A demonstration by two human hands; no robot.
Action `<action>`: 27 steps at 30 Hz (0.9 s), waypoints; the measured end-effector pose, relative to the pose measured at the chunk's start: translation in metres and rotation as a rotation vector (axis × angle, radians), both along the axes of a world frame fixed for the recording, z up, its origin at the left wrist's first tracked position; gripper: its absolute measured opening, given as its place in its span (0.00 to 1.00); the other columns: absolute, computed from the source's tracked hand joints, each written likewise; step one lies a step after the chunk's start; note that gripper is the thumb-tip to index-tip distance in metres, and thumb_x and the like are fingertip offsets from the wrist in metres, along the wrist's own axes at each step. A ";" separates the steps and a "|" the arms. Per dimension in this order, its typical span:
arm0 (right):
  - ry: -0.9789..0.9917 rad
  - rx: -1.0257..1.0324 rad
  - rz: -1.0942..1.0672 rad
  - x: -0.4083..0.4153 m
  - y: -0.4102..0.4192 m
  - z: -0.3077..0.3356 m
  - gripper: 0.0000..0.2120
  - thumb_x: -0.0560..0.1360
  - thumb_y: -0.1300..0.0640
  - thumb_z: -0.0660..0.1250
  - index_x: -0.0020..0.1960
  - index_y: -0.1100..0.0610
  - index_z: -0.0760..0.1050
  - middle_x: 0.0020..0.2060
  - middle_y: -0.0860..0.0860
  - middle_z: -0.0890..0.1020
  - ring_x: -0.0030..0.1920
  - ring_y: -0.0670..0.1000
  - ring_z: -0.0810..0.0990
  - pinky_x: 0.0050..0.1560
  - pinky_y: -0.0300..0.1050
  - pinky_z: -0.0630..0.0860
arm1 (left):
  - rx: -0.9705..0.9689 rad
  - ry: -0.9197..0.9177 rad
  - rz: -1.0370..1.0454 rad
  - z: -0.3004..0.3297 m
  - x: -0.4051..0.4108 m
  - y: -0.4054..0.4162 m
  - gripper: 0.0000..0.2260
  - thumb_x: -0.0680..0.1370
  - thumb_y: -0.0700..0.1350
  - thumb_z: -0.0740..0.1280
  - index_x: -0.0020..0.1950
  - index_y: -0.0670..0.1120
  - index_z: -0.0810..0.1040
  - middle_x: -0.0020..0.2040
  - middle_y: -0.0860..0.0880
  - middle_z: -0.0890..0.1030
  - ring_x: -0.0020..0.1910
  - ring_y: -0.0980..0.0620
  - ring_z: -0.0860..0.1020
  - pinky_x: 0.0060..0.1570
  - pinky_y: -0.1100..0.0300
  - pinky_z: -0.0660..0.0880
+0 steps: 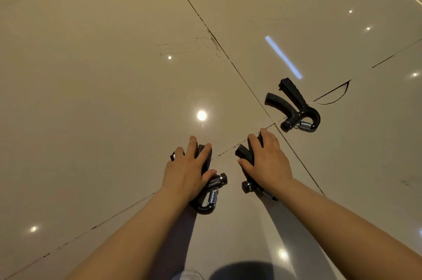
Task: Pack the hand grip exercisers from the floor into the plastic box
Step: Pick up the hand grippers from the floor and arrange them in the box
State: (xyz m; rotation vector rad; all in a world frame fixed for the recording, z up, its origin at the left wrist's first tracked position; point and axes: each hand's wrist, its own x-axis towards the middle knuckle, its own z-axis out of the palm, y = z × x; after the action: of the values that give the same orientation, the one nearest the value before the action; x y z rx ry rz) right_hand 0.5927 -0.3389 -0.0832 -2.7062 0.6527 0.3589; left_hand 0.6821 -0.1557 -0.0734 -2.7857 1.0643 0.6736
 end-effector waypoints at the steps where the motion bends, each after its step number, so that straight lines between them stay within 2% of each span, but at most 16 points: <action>1: -0.004 -0.022 0.014 0.000 -0.001 0.000 0.32 0.74 0.41 0.65 0.71 0.54 0.61 0.72 0.58 0.60 0.72 0.58 0.57 0.65 0.51 0.68 | 0.000 0.004 0.025 0.002 -0.001 0.001 0.29 0.77 0.64 0.53 0.74 0.57 0.49 0.74 0.48 0.51 0.61 0.43 0.67 0.46 0.53 0.75; 3: 0.002 -0.047 0.033 0.003 -0.005 0.002 0.35 0.72 0.39 0.65 0.72 0.54 0.59 0.70 0.57 0.63 0.69 0.57 0.61 0.64 0.50 0.67 | -0.012 0.007 0.074 0.005 -0.003 0.008 0.28 0.78 0.63 0.54 0.74 0.56 0.52 0.72 0.50 0.56 0.57 0.45 0.69 0.43 0.55 0.75; 6: 0.008 -0.019 0.046 0.006 -0.015 0.006 0.41 0.69 0.37 0.68 0.74 0.53 0.55 0.66 0.53 0.67 0.66 0.54 0.64 0.61 0.48 0.68 | -0.052 0.038 0.135 0.007 -0.008 0.023 0.27 0.78 0.62 0.54 0.74 0.54 0.55 0.67 0.49 0.63 0.56 0.46 0.71 0.46 0.56 0.75; 9: 0.043 0.005 0.104 0.004 -0.018 0.009 0.43 0.71 0.39 0.68 0.75 0.53 0.49 0.68 0.54 0.65 0.68 0.54 0.62 0.60 0.46 0.70 | -0.128 0.059 0.210 0.006 -0.019 0.037 0.26 0.78 0.61 0.56 0.72 0.49 0.62 0.61 0.48 0.67 0.52 0.47 0.74 0.45 0.58 0.74; 11: 0.061 -0.040 0.152 0.001 -0.019 0.010 0.43 0.72 0.39 0.65 0.76 0.54 0.47 0.71 0.55 0.62 0.70 0.55 0.61 0.60 0.47 0.71 | -0.146 0.046 0.233 0.007 -0.026 0.044 0.25 0.77 0.62 0.58 0.69 0.49 0.68 0.58 0.50 0.70 0.49 0.48 0.75 0.41 0.58 0.73; 13: 0.093 -0.090 0.170 -0.001 -0.018 0.011 0.43 0.73 0.37 0.63 0.77 0.54 0.44 0.73 0.56 0.58 0.71 0.56 0.59 0.61 0.50 0.71 | -0.159 -0.014 0.190 0.009 -0.031 0.052 0.28 0.74 0.66 0.57 0.66 0.49 0.71 0.57 0.52 0.73 0.49 0.49 0.76 0.35 0.58 0.74; 14: 0.112 -0.115 0.162 -0.002 -0.019 0.011 0.44 0.73 0.35 0.61 0.77 0.54 0.44 0.74 0.56 0.55 0.71 0.57 0.59 0.61 0.52 0.70 | -0.189 -0.032 0.154 0.012 -0.033 0.055 0.32 0.72 0.69 0.57 0.67 0.50 0.71 0.60 0.52 0.74 0.53 0.49 0.75 0.37 0.58 0.75; 15: 0.130 -0.137 0.143 -0.003 -0.019 0.012 0.45 0.72 0.34 0.60 0.77 0.54 0.43 0.74 0.57 0.55 0.70 0.58 0.60 0.61 0.53 0.70 | -0.220 0.006 0.125 0.011 -0.034 0.059 0.36 0.69 0.71 0.57 0.70 0.51 0.68 0.65 0.53 0.71 0.60 0.50 0.72 0.45 0.57 0.76; 16: 0.142 -0.159 0.121 -0.005 -0.020 0.012 0.46 0.71 0.31 0.60 0.77 0.54 0.42 0.73 0.58 0.56 0.69 0.58 0.62 0.60 0.53 0.70 | -0.236 0.080 0.095 0.008 -0.036 0.063 0.41 0.66 0.72 0.59 0.74 0.52 0.61 0.72 0.55 0.64 0.68 0.52 0.64 0.58 0.57 0.71; 17: 0.145 -0.180 0.110 -0.006 -0.022 0.013 0.48 0.70 0.29 0.59 0.76 0.54 0.42 0.71 0.58 0.59 0.66 0.57 0.65 0.59 0.52 0.70 | -0.216 0.161 0.050 0.005 -0.036 0.068 0.46 0.63 0.72 0.62 0.76 0.54 0.53 0.76 0.57 0.54 0.73 0.56 0.53 0.67 0.57 0.61; 18: 0.146 -0.197 0.112 -0.007 -0.024 0.013 0.49 0.69 0.28 0.59 0.76 0.54 0.42 0.68 0.58 0.63 0.63 0.57 0.67 0.57 0.51 0.71 | -0.179 0.190 -0.025 0.002 -0.034 0.070 0.50 0.61 0.70 0.65 0.77 0.55 0.48 0.77 0.57 0.48 0.74 0.58 0.46 0.70 0.56 0.55; 19: 0.147 -0.197 0.115 -0.008 -0.027 0.013 0.50 0.68 0.27 0.58 0.76 0.54 0.42 0.65 0.57 0.65 0.61 0.56 0.68 0.56 0.50 0.72 | -0.163 0.169 -0.112 -0.002 -0.031 0.072 0.52 0.58 0.67 0.69 0.77 0.54 0.49 0.77 0.55 0.50 0.74 0.57 0.45 0.69 0.53 0.55; 21: 0.143 -0.150 0.118 -0.006 -0.029 0.014 0.51 0.68 0.28 0.60 0.76 0.54 0.41 0.63 0.57 0.66 0.59 0.55 0.69 0.54 0.48 0.73 | -0.155 0.127 -0.214 -0.007 -0.022 0.069 0.50 0.54 0.60 0.73 0.74 0.52 0.60 0.73 0.50 0.65 0.73 0.50 0.59 0.64 0.49 0.67; 23: 0.133 -0.105 0.150 -0.003 -0.027 0.016 0.50 0.69 0.32 0.64 0.76 0.54 0.41 0.63 0.58 0.66 0.58 0.55 0.70 0.51 0.46 0.74 | -0.206 0.088 -0.270 -0.006 -0.015 0.063 0.40 0.56 0.59 0.72 0.67 0.51 0.69 0.63 0.49 0.75 0.65 0.46 0.71 0.56 0.49 0.75; 25: 0.115 -0.077 0.174 -0.005 -0.023 0.020 0.49 0.69 0.36 0.67 0.76 0.54 0.41 0.64 0.58 0.65 0.58 0.56 0.70 0.50 0.45 0.75 | -0.249 0.040 -0.306 0.002 -0.014 0.057 0.31 0.60 0.60 0.68 0.61 0.52 0.72 0.55 0.52 0.76 0.59 0.48 0.72 0.50 0.53 0.77; 27: 0.092 -0.075 0.174 -0.010 -0.022 0.028 0.50 0.68 0.38 0.69 0.76 0.54 0.42 0.64 0.56 0.65 0.58 0.55 0.70 0.49 0.45 0.74 | -0.280 0.001 -0.295 0.006 -0.018 0.059 0.29 0.62 0.63 0.66 0.59 0.53 0.73 0.53 0.53 0.75 0.56 0.50 0.69 0.47 0.54 0.75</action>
State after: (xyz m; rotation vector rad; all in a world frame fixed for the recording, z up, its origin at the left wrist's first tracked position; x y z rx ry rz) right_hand 0.5823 -0.3607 -0.0554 -2.8402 0.4642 0.5146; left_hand 0.6639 -0.0971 -0.0670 -2.7534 1.6418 0.5255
